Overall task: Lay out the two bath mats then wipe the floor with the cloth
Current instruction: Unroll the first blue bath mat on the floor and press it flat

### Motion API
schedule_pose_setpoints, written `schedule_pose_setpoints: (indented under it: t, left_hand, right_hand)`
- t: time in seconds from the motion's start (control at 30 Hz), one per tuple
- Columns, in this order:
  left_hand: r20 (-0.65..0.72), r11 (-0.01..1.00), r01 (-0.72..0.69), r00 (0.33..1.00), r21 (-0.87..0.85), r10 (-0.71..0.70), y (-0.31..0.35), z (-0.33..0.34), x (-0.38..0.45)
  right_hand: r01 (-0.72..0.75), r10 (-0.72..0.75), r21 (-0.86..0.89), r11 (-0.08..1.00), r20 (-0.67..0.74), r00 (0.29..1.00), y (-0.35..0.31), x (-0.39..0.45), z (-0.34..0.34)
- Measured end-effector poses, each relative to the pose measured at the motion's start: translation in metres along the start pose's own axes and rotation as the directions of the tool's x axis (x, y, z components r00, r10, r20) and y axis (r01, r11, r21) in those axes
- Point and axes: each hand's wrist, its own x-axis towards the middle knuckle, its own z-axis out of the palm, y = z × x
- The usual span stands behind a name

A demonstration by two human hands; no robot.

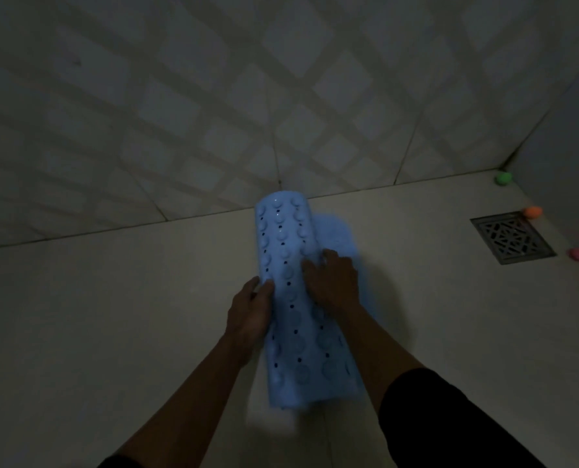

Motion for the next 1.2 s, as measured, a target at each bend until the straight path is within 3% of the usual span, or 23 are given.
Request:
schedule_pose_setpoints:
  t: [0.07, 0.17, 0.33, 0.47, 0.53, 0.77, 1.0, 1.13, 1.2]
  left_hand:
    - [0.005, 1.000, 0.011, 1.000, 0.008, -0.011, -0.002, -0.009, -0.002]
    - [-0.001, 0.999, 0.033, 0.999, -0.009, -0.033, -0.005, -0.021, -0.005]
    - [-0.061, 0.999, 0.025, 0.998, -0.048, -0.028, -0.021, -0.052, -0.004]
    - [-0.048, 0.995, 0.081, 0.995, -0.063, -0.084, -0.036, -0.080, 0.001]
    - [-0.025, 0.995, 0.090, 0.995, -0.045, -0.092, -0.036, -0.090, -0.003]
    - [0.001, 0.993, 0.109, 0.994, -0.035, -0.109, -0.038, -0.123, -0.004]
    - [0.037, 0.996, 0.089, 0.995, -0.015, -0.088, -0.036, -0.157, 0.006]
    - [0.053, 0.998, 0.037, 0.998, -0.046, -0.035, -0.037, -0.166, 0.007]
    - [0.029, 0.999, 0.012, 1.000, -0.033, -0.011, -0.042, -0.170, 0.005]
  right_hand:
    - [-0.008, 0.007, 0.006, 1.000, 0.058, 0.998, -0.006, -0.009, 0.010]
    - [0.039, -0.054, 0.156, 0.987, 0.094, 0.994, -0.020, -0.023, 0.028]
    - [0.120, -0.123, 0.046, 0.992, 0.047, 0.991, -0.036, -0.032, 0.045]
    - [-0.018, 0.042, -0.102, 0.995, 0.230, 0.972, -0.037, -0.038, 0.059]
    - [-0.019, 0.036, -0.062, 0.998, 0.274, 0.961, -0.042, -0.044, 0.072]
    - [0.086, -0.081, -0.021, 0.996, 0.170, 0.982, -0.066, -0.052, 0.100]
    - [0.039, -0.034, -0.020, 0.999, 0.215, 0.976, -0.084, -0.060, 0.122]
    - [0.033, -0.059, 0.131, 0.991, 0.198, 0.979, -0.102, -0.076, 0.137]
    - [0.029, -0.049, 0.119, 0.992, 0.172, 0.984, -0.107, -0.080, 0.145]
